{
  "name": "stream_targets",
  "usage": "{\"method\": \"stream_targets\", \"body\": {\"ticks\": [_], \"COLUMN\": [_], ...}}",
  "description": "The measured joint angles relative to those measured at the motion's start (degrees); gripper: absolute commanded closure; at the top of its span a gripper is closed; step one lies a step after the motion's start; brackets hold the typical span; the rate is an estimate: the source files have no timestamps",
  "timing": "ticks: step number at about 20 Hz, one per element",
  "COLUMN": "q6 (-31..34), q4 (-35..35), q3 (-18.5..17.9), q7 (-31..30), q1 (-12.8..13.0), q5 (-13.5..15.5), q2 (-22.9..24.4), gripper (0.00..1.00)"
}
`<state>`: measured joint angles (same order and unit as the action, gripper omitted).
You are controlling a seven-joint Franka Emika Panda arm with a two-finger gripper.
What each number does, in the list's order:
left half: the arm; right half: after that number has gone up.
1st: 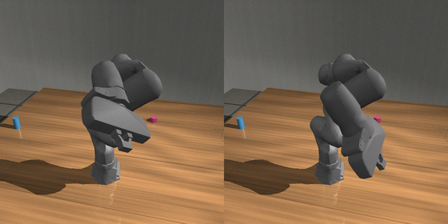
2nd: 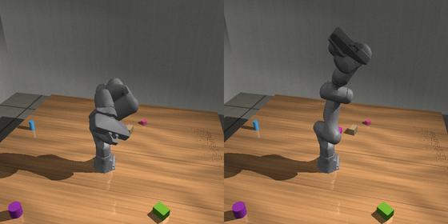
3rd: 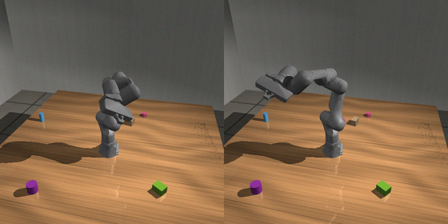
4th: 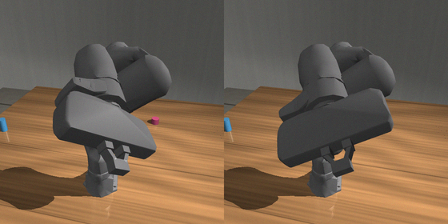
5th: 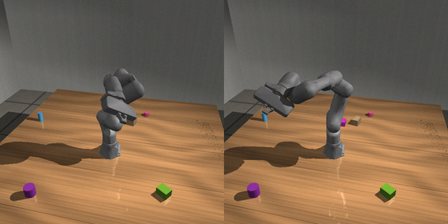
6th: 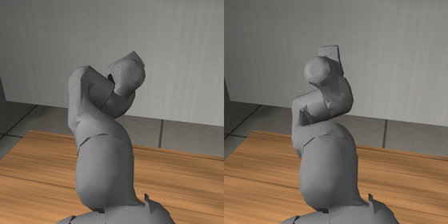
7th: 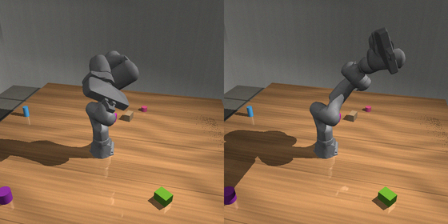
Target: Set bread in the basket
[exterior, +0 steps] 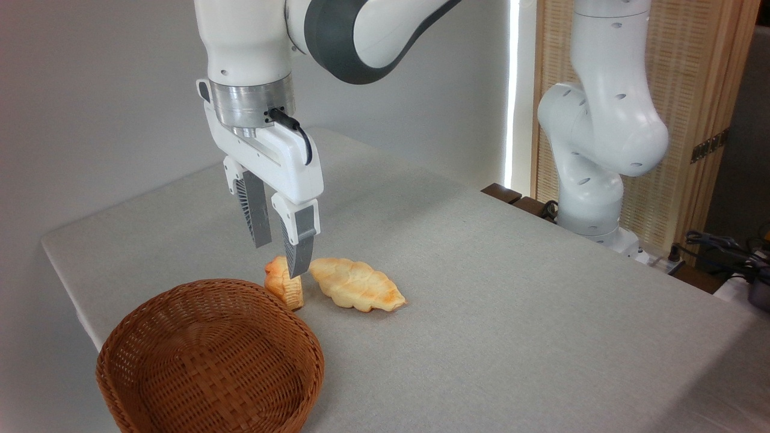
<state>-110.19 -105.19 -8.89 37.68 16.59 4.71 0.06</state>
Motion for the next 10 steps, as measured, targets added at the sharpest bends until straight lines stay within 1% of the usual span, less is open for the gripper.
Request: {"method": "stream_targets", "body": {"ticks": [6, 10], "q6": [0.1, 2.79], "q4": [0.31, 0.32], "q3": [0.07, 0.19], "q7": [0.01, 0.01], "q1": [0.17, 0.41], "q5": [-0.16, -0.16], "q2": [0.19, 0.23], "gripper": [0.0, 0.0]}}
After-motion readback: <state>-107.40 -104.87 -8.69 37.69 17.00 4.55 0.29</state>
